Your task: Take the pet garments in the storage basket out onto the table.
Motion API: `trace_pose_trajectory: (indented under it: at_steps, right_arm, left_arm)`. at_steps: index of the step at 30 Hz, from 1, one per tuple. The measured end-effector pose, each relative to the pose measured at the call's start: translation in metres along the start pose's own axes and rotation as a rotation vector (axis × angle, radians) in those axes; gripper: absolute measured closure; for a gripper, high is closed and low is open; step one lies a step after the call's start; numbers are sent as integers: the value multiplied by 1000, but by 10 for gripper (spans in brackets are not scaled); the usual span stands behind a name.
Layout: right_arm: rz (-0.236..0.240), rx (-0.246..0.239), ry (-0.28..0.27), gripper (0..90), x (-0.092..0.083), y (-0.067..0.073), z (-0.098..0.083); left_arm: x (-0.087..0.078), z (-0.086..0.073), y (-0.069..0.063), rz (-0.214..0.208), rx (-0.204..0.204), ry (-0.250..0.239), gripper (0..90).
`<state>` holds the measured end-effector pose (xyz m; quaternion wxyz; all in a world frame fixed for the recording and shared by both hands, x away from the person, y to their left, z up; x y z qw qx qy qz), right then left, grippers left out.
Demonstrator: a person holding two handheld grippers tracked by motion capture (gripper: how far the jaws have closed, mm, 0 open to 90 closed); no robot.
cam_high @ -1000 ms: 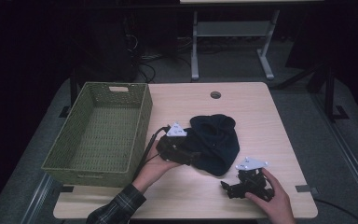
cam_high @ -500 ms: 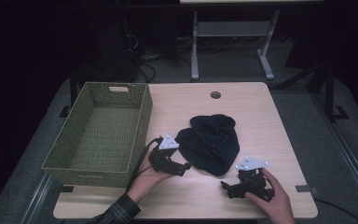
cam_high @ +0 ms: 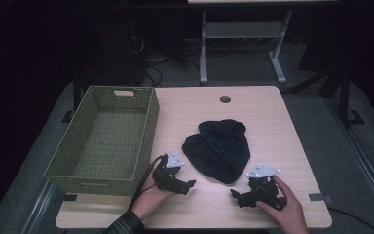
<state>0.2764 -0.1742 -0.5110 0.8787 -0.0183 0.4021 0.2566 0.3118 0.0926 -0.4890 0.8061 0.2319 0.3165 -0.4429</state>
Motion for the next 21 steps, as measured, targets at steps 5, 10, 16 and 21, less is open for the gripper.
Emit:
trace_pose_trajectory:
  at_steps: [5, 10, 16, 21]
  right_arm:
    - [0, 0, 0, 0, 0, 0, 0]
    - [0, 0, 0, 0, 0, 0, 0]
    - [0, 0, 0, 0, 0, 0, 0]
    - [-1, -1, 0, 0, 0, 0, 0]
  left_arm:
    - [2, -9, -2, 14, 15, 19, 130]
    - [6, -12, -6, 25, 30, 24, 127]
    - [7, -16, -6, 22, 40, -23, 127]
    - [7, -16, -7, 28, 32, -24, 127]
Point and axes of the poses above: each handheld gripper's, and its own axes: x roughly forward along the jaws, z roughly out of its top, y roughly to its left, the point moved 4 cm from there along x, roughly forward along the jaws, and after that the axes turned 11 degrees about x, right-handed, at the moved point
